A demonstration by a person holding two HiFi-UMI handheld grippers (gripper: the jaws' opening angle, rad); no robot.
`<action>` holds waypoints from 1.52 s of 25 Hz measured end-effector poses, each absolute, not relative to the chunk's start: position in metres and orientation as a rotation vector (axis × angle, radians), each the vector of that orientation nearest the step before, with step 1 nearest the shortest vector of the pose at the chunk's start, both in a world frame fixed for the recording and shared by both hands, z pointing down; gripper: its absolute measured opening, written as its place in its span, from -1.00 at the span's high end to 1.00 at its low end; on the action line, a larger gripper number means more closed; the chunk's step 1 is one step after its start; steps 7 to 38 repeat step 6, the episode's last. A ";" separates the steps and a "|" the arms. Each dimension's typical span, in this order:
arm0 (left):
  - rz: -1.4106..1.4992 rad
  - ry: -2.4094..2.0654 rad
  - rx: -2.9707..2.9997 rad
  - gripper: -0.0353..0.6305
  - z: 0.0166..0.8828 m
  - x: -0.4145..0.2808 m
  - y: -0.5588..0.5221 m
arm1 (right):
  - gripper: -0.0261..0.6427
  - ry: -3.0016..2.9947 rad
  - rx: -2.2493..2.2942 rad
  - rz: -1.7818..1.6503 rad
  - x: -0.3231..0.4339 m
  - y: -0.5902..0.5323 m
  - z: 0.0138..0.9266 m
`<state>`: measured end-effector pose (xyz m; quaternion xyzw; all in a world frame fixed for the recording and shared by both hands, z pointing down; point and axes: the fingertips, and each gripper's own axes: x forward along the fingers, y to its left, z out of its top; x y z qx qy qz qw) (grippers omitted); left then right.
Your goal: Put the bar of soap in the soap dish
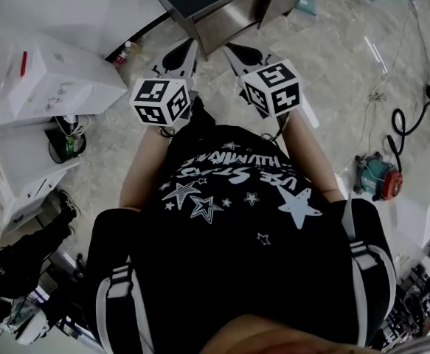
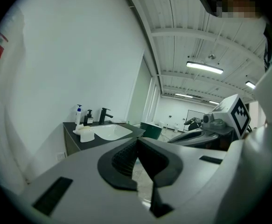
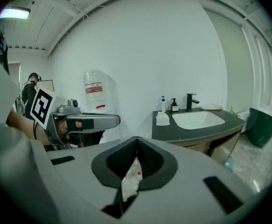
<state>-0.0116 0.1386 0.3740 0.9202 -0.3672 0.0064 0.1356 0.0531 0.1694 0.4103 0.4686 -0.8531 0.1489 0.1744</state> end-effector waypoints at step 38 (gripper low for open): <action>-0.016 -1.088 2.677 0.86 0.367 -0.017 0.152 | 0.90 -2.431 1.334 0.365 0.049 0.180 0.403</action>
